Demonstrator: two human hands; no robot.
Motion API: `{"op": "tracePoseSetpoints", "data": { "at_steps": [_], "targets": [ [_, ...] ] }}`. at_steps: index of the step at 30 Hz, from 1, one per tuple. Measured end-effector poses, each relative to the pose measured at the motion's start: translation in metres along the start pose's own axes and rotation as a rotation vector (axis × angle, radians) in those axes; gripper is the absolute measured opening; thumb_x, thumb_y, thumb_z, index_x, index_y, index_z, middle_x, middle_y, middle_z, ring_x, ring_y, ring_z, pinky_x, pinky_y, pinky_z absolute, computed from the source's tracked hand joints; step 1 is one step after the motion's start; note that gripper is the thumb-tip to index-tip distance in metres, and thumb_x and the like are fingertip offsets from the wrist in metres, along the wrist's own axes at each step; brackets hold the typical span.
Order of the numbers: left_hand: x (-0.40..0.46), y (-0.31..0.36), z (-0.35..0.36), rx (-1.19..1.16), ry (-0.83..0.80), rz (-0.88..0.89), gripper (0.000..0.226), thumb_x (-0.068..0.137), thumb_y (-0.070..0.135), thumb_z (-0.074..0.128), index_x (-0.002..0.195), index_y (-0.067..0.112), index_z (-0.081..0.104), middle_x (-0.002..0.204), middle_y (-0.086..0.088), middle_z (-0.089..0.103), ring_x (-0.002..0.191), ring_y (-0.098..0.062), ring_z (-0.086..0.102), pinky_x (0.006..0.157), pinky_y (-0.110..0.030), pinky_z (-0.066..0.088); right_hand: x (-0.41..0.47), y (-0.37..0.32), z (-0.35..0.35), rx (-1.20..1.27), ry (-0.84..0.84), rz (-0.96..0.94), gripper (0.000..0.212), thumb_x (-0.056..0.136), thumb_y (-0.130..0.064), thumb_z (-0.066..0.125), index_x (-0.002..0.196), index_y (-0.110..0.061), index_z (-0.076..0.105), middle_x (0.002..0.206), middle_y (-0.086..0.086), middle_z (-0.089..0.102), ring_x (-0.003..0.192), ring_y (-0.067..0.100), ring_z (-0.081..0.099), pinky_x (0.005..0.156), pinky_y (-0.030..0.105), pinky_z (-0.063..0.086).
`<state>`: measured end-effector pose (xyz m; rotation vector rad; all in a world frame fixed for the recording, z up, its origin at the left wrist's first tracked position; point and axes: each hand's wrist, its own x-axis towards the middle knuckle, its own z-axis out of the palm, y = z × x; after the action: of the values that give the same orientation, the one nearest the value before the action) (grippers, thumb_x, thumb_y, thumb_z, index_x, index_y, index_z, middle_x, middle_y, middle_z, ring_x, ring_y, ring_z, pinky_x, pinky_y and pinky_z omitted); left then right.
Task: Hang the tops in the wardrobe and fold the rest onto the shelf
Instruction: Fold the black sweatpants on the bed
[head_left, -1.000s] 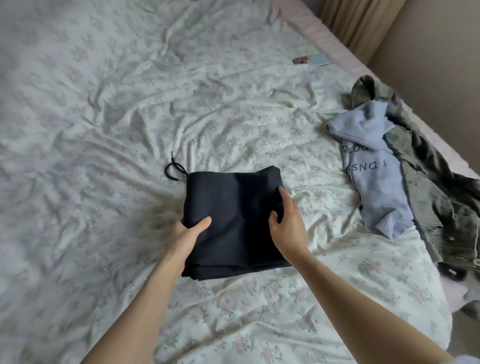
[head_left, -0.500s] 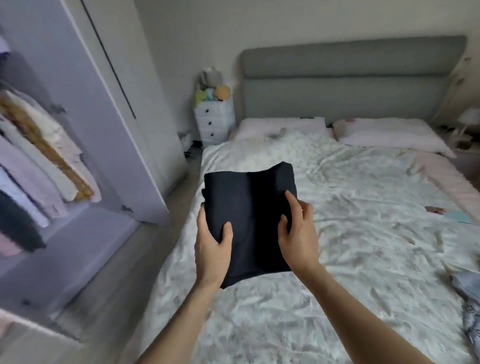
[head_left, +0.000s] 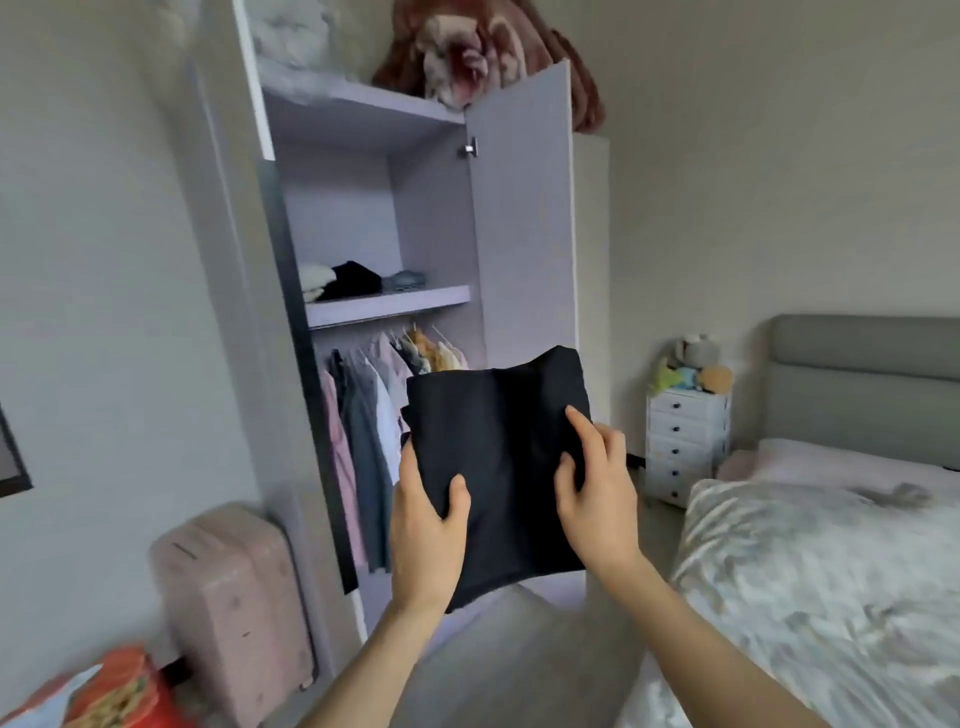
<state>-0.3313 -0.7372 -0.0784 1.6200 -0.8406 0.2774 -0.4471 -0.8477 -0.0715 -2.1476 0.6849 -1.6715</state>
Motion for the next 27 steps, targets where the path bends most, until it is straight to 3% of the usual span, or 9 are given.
{"op": "tracePoseSetpoints", "data": {
  "at_steps": [3,7,12,15,20,25,27],
  "targets": [
    [0.045,-0.020,-0.067,0.111,0.094,0.089,0.065,0.092,0.027,0.057,0.148,0.020,0.024,0.141,-0.005,0.038,0.126,-0.018,0.043,0.098,-0.022,0.036,0.012,-0.058,0.069,0.107,0.028,-0.016,0.047,0.092,-0.005,0.051,0.136,-0.017,0.045,0.117,0.000,0.045,0.085,0.009,0.051,0.074,0.019,0.041],
    [0.088,-0.039,-0.120,0.181,0.136,0.231,0.068,0.090,0.017,0.060,0.148,0.015,0.024,0.145,-0.011,0.030,0.130,-0.026,0.043,0.103,-0.038,0.044,0.025,-0.108,0.136,0.198,0.078,-0.033,0.046,0.089,0.003,0.051,0.134,-0.010,0.047,0.113,0.003,0.043,0.086,-0.005,0.043,0.081,-0.002,0.032],
    [0.119,-0.063,-0.131,0.186,0.156,0.252,0.062,0.088,0.012,0.062,0.144,0.009,0.034,0.140,-0.017,0.037,0.125,-0.031,0.045,0.098,-0.038,0.047,0.040,-0.117,0.184,0.220,0.071,-0.043,0.046,0.089,0.004,0.051,0.133,-0.010,0.048,0.114,0.000,0.042,0.088,-0.008,0.043,0.081,-0.006,0.029],
    [0.139,-0.075,-0.121,0.198,0.125,0.280,0.059,0.089,0.013,0.061,0.143,0.010,0.037,0.138,-0.016,0.037,0.119,-0.029,0.048,0.096,-0.037,0.047,0.051,-0.106,0.202,0.202,0.082,-0.046,0.046,0.089,0.003,0.050,0.133,-0.011,0.047,0.113,0.000,0.042,0.096,-0.018,0.043,0.080,-0.005,0.030],
    [0.176,-0.087,-0.081,0.124,0.130,0.319,0.058,0.088,0.012,0.063,0.142,0.012,0.040,0.138,-0.012,0.037,0.117,-0.025,0.048,0.095,-0.023,0.039,0.086,-0.074,0.220,0.144,0.133,-0.074,0.046,0.089,0.003,0.051,0.133,-0.011,0.048,0.113,0.000,0.042,0.085,-0.005,0.042,0.079,-0.004,0.031],
    [0.234,-0.113,-0.017,0.065,0.100,0.299,0.057,0.089,0.012,0.061,0.141,0.012,0.039,0.136,-0.010,0.036,0.117,-0.024,0.048,0.091,-0.024,0.043,0.135,-0.020,0.247,0.044,0.163,-0.146,0.044,0.088,0.003,0.053,0.131,-0.009,0.050,0.113,0.008,0.048,0.089,0.014,0.051,0.076,0.022,0.040],
    [0.268,-0.122,0.015,0.022,0.072,0.275,0.057,0.090,0.014,0.059,0.142,0.013,0.036,0.135,-0.006,0.035,0.117,-0.024,0.049,0.090,-0.027,0.048,0.164,0.008,0.262,0.017,0.170,-0.163,0.044,0.088,0.003,0.053,0.130,-0.008,0.051,0.112,0.010,0.050,0.086,0.018,0.053,0.072,0.024,0.041]
  ]
}}
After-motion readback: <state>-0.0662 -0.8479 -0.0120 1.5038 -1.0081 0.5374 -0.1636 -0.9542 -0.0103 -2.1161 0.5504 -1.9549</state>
